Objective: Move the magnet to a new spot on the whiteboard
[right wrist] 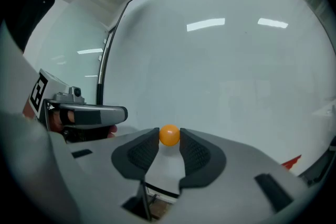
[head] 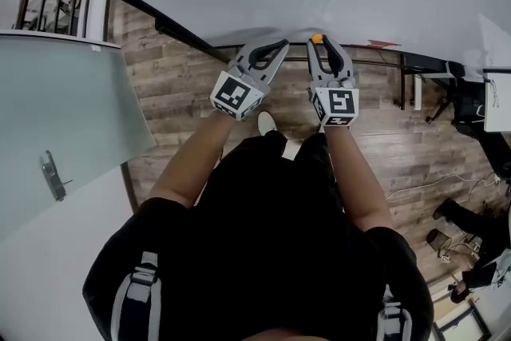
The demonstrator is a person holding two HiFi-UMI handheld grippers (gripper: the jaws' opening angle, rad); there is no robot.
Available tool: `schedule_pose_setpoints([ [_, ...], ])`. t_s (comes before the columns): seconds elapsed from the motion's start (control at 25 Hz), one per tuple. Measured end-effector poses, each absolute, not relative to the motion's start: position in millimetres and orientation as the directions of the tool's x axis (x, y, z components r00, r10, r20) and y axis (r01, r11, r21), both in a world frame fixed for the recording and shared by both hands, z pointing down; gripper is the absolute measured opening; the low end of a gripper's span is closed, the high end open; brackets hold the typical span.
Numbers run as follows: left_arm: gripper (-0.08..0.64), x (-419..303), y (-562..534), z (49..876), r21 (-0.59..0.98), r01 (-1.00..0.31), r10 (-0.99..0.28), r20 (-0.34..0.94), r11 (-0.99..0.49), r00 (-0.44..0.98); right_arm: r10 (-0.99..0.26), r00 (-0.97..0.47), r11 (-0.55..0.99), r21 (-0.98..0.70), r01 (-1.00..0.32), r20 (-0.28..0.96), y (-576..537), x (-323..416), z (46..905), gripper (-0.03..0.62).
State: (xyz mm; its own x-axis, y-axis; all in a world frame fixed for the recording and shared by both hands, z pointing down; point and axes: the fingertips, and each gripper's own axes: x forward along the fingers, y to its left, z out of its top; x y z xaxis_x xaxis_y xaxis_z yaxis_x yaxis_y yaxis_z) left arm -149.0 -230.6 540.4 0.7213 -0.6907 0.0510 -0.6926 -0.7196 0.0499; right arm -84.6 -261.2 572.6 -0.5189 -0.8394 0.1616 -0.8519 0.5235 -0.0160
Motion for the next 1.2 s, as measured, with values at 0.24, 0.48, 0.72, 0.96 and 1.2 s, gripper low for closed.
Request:
schedule_pose_setpoints([
  [0.24, 0.005, -147.2, -238.2, 560.2, 0.066, -0.688, -0.685, 0.062, -0.723, 0.726, -0.84, -0.508, 0.511, -0.036, -0.859, 0.191, -271.3, -87.6, 600.5, 0.12],
  [0.48, 0.005, -148.1, -240.5, 570.5, 0.076, -0.685, -0.682, 0.061, -0.725, 0.728, -0.832, -0.506, 0.511, -0.042, -0.859, 0.226, -273.6, -91.9, 623.8, 0.12],
  [0.72, 0.005, -144.1, -241.3, 582.7, 0.067, -0.691, -0.687, 0.074, -0.72, 0.723, -0.829, -0.495, 0.499, -0.058, -0.865, 0.258, -273.5, -91.5, 648.8, 0.12],
  [0.96, 0.005, -140.8, -241.6, 590.9, 0.055, -0.696, -0.691, 0.088, -0.716, 0.718, -0.828, -0.488, 0.49, -0.069, -0.869, 0.275, -281.0, -93.8, 661.4, 0.12],
  [1.2, 0.005, -143.5, -239.6, 599.2, 0.057, -0.703, -0.696, 0.101, -0.709, 0.711, -0.837, -0.468, 0.463, -0.086, -0.882, 0.283, -287.9, -95.9, 671.9, 0.12],
])
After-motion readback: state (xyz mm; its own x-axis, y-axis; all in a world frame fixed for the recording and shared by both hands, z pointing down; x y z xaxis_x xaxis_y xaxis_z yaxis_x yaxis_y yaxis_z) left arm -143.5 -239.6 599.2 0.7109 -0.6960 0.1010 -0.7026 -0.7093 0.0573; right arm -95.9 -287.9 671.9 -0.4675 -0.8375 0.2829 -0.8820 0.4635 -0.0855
